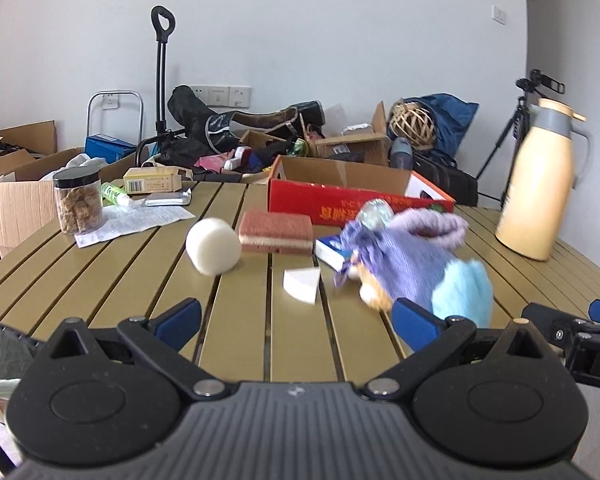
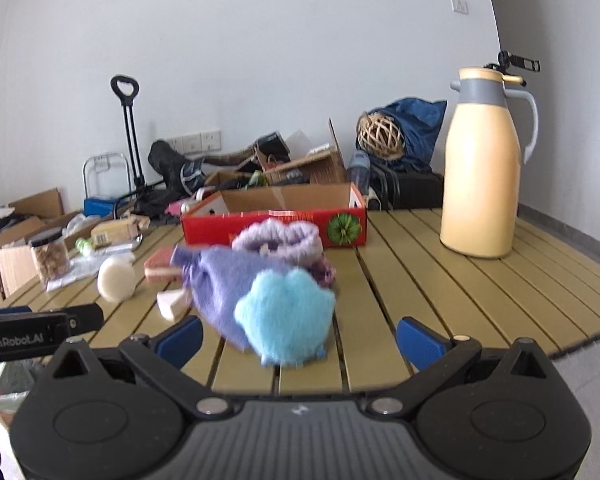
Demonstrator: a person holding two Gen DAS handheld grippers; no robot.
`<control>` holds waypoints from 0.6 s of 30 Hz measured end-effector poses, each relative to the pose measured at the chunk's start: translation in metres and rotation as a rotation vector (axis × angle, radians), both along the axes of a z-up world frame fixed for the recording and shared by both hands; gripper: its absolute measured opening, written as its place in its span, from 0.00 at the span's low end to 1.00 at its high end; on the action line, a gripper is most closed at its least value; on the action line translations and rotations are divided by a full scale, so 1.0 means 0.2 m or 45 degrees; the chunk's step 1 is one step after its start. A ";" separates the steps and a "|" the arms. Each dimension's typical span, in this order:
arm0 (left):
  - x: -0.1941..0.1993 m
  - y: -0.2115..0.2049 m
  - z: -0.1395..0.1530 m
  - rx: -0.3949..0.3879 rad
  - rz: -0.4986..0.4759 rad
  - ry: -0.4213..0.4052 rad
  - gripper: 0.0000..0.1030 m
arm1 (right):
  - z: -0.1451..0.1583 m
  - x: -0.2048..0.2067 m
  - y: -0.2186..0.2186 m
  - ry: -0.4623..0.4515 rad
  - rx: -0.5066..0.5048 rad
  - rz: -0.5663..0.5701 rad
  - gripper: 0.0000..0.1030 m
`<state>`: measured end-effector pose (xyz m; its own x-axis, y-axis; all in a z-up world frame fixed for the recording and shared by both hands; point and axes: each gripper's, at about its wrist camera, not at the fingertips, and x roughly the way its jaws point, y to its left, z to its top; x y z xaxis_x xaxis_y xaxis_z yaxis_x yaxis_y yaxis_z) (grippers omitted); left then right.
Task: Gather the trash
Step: 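Move both tools toward the table, left toward the white foam cylinder, right toward the blue plush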
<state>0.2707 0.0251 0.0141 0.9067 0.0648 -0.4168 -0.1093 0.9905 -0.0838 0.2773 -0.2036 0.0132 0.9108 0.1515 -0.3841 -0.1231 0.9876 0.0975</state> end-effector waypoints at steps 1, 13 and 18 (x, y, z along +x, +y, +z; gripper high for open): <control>0.03 0.00 0.00 -0.006 0.002 -0.007 1.00 | 0.00 0.03 0.00 -0.007 0.004 0.000 1.00; 0.30 0.01 0.00 -0.009 0.061 -0.046 1.00 | -0.07 0.34 0.02 0.022 0.037 -0.005 1.00; 0.35 0.01 -0.07 -0.027 0.060 -0.030 1.00 | -0.15 0.43 0.04 0.046 0.069 0.005 1.00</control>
